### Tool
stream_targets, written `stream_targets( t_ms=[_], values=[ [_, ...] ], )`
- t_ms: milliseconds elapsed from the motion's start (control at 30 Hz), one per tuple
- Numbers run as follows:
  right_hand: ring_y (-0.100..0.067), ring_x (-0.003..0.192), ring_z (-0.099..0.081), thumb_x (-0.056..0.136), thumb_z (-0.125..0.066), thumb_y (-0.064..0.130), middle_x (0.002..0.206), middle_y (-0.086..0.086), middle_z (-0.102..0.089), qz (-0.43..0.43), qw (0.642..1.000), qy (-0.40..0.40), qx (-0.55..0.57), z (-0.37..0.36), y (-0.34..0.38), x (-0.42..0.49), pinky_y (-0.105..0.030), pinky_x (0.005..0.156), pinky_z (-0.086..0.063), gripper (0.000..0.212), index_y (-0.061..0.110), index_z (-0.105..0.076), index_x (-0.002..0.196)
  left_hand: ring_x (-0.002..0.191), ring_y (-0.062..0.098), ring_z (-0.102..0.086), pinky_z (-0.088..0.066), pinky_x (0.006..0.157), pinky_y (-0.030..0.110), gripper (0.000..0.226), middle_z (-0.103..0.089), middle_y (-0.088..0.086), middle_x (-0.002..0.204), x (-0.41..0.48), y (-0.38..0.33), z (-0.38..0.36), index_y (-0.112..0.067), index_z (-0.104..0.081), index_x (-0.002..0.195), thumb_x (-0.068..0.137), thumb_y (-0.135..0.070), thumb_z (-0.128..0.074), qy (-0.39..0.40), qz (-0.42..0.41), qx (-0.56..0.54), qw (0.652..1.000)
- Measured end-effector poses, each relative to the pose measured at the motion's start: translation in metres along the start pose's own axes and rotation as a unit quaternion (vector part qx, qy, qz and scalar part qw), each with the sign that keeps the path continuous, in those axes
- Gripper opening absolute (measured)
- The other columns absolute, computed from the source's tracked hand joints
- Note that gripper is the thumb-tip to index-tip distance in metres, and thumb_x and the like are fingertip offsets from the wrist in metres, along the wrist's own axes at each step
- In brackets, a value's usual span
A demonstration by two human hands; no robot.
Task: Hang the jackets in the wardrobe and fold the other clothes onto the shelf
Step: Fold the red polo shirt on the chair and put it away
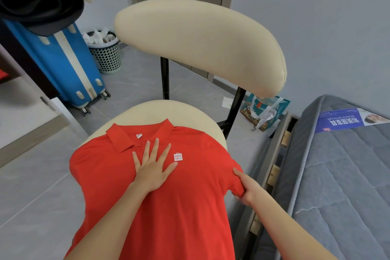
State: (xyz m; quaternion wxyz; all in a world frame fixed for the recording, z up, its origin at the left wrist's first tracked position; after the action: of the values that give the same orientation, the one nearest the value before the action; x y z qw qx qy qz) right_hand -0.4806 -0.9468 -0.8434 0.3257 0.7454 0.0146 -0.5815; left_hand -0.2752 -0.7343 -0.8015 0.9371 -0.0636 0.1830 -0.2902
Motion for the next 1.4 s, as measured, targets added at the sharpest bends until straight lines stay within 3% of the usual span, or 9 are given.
stream_targets(
  t_ms=[100, 300, 567, 700, 800, 933, 1100, 1267, 1400],
  values=[
    [-0.024, 0.082, -0.06, 0.1, -0.052, 0.024, 0.104, -0.01, -0.063, 0.174, 0.981, -0.081, -0.005, 0.006, 0.028, -0.006, -0.03, 0.057, -0.048, 0.028, 0.009, -0.056, 0.123, 0.141, 0.019, 0.034, 0.021, 0.108, 0.058, 0.068, 0.031, -0.007, 0.156, 0.0, 0.0, 0.001, -0.045, 0.01, 0.149, 0.092, -0.07, -0.019, -0.001, 0.0, -0.006, 1.0],
    [-0.012, 0.071, -0.054, 0.101, -0.046, 0.03, 0.079, 0.002, -0.06, 0.454, 0.86, -0.137, -0.188, -0.03, 0.082, -0.076, -0.011, 0.055, -0.038, 0.024, 0.016, -0.057, 0.084, 0.141, 0.019, 0.033, 0.022, 0.108, 0.057, 0.069, 0.029, -0.007, 0.157, -0.001, 0.0, 0.002, -0.046, 0.006, 0.15, 0.092, -0.07, -0.025, -0.004, -0.012, -0.03, 0.999],
    [-0.013, 0.095, -0.063, 0.102, -0.043, 0.032, 0.114, 0.001, -0.063, 0.288, 0.854, 0.183, -0.393, -0.124, 0.019, -0.096, -0.032, 0.077, -0.059, 0.029, 0.02, -0.063, 0.118, 0.149, 0.013, 0.0, 0.009, 0.117, 0.041, 0.048, -0.017, -0.002, 0.16, -0.024, 0.008, 0.031, -0.024, -0.037, 0.146, 0.1, -0.027, -0.049, -0.026, -0.034, -0.28, 0.959],
    [-0.018, 0.142, -0.032, 0.104, -0.038, 0.025, 0.15, 0.0, -0.04, 0.456, 0.669, 0.103, -0.578, -0.123, 0.009, -0.097, -0.029, 0.117, -0.023, 0.041, 0.019, -0.044, 0.144, 0.145, 0.011, -0.021, -0.01, 0.11, 0.014, 0.044, -0.033, -0.001, 0.154, -0.049, 0.016, 0.044, -0.019, -0.044, 0.143, 0.1, -0.011, -0.048, -0.076, -0.021, -0.353, 0.932],
    [-0.025, 0.149, 0.011, 0.105, -0.026, 0.041, 0.163, 0.002, 0.006, 0.393, 0.557, 0.097, -0.725, -0.109, -0.028, -0.074, -0.04, 0.121, 0.001, 0.056, 0.03, -0.003, 0.155, 0.145, 0.01, -0.021, -0.01, 0.104, 0.008, 0.046, -0.03, -0.003, 0.155, -0.063, 0.008, 0.041, -0.022, -0.042, 0.144, 0.1, -0.013, -0.049, -0.063, -0.036, -0.34, 0.938],
    [-0.028, 0.145, 0.024, 0.103, -0.018, 0.05, 0.16, 0.006, 0.019, 0.354, 0.553, 0.076, -0.75, -0.101, -0.032, -0.069, -0.047, 0.119, 0.007, 0.057, 0.038, 0.008, 0.152, 0.143, 0.008, -0.025, -0.017, 0.111, 0.016, 0.045, -0.031, -0.004, 0.155, -0.078, 0.015, 0.048, -0.023, -0.044, 0.143, 0.099, -0.013, -0.05, -0.086, -0.028, -0.355, 0.93],
    [-0.026, 0.149, 0.003, 0.103, -0.03, 0.043, 0.162, 0.001, -0.013, 0.418, 0.583, 0.041, -0.695, -0.13, -0.015, -0.101, -0.049, 0.119, -0.002, 0.05, 0.035, -0.022, 0.152, 0.134, 0.012, -0.041, -0.028, 0.113, 0.024, 0.041, -0.048, -0.001, 0.143, -0.101, 0.053, 0.069, -0.02, -0.053, 0.136, 0.097, -0.007, -0.052, -0.161, 0.005, -0.398, 0.903],
    [-0.021, 0.149, -0.008, 0.103, -0.037, 0.038, 0.159, 0.003, -0.021, 0.467, 0.55, 0.103, -0.685, -0.186, -0.035, -0.138, -0.045, 0.12, -0.009, 0.046, 0.034, -0.032, 0.148, 0.096, 0.005, -0.059, -0.039, 0.085, 0.007, 0.033, -0.063, 0.003, 0.121, -0.141, 0.123, 0.077, -0.017, -0.063, 0.119, 0.095, 0.002, -0.049, -0.282, 0.127, -0.473, 0.825],
    [-0.019, 0.147, -0.015, 0.102, -0.041, 0.034, 0.158, 0.002, -0.024, 0.493, 0.507, 0.163, -0.688, -0.237, -0.067, -0.16, -0.041, 0.12, -0.015, 0.046, 0.033, -0.035, 0.147, 0.108, 0.029, -0.06, -0.043, 0.092, 0.026, 0.022, -0.065, 0.013, 0.117, -0.172, 0.176, 0.052, -0.007, -0.063, 0.109, 0.094, 0.003, -0.05, -0.324, 0.241, -0.538, 0.74]
  ],
)
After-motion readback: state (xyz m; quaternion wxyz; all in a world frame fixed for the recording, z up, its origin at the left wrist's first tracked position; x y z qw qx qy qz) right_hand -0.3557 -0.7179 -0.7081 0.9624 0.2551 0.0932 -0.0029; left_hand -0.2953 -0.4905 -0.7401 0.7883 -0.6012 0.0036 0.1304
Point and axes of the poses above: each hand's wrist, its own x-axis towards the middle knuckle, its own z-axis out of the back of the hand, y = z × x, the point moved 8 cm from there along x, towards the middle knuckle
